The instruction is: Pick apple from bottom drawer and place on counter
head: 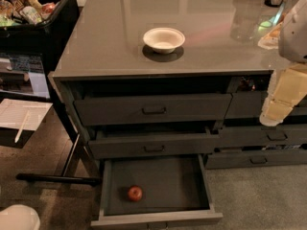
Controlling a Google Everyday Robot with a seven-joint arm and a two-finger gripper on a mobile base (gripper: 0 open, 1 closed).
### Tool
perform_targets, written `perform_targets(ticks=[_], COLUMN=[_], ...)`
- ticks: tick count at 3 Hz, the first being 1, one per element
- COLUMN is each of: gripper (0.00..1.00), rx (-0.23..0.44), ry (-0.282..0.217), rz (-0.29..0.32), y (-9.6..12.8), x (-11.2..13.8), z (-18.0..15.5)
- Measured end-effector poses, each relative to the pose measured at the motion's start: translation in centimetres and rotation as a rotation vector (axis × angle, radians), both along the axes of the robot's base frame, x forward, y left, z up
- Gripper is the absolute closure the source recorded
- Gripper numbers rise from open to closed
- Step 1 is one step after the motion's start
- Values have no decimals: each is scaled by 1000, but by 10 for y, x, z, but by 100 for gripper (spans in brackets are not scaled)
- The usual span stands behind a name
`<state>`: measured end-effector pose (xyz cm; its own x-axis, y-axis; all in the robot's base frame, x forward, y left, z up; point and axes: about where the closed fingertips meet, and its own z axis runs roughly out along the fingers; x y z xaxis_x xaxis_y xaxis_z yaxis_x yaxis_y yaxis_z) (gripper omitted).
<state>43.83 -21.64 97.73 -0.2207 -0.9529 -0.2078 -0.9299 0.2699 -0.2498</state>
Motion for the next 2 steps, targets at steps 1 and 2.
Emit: perform_targets(ticks=[1, 2], gripper=[0, 0], rx=[0, 21], ry=[0, -7], rz=[0, 0], y=[0, -1], x=[0, -2], z=[0, -6])
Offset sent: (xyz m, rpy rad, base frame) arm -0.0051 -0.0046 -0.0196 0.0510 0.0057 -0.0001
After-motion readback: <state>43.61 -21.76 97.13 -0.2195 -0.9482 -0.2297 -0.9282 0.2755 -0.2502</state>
